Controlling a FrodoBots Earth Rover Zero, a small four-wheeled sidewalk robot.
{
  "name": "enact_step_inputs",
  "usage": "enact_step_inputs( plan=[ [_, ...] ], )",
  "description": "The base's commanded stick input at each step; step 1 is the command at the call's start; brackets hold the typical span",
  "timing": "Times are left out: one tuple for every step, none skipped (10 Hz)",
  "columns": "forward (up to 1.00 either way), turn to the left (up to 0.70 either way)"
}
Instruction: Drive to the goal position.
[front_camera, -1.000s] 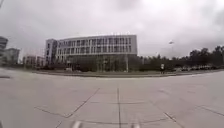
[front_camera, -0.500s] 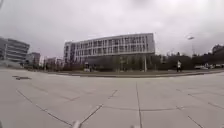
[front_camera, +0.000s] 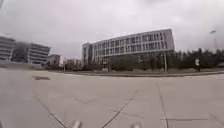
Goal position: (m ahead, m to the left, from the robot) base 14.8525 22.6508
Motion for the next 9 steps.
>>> enact_step_inputs(
  plan=[
    [0.7,0.35],
    [0.7,0.35],
    [0.7,0.35],
    [0.7,0.35],
    [0.7,0.35],
    [0.7,0.35],
    [0.7,0.35],
    [0.7,0.35],
    [0.7,0.26]
  ],
)
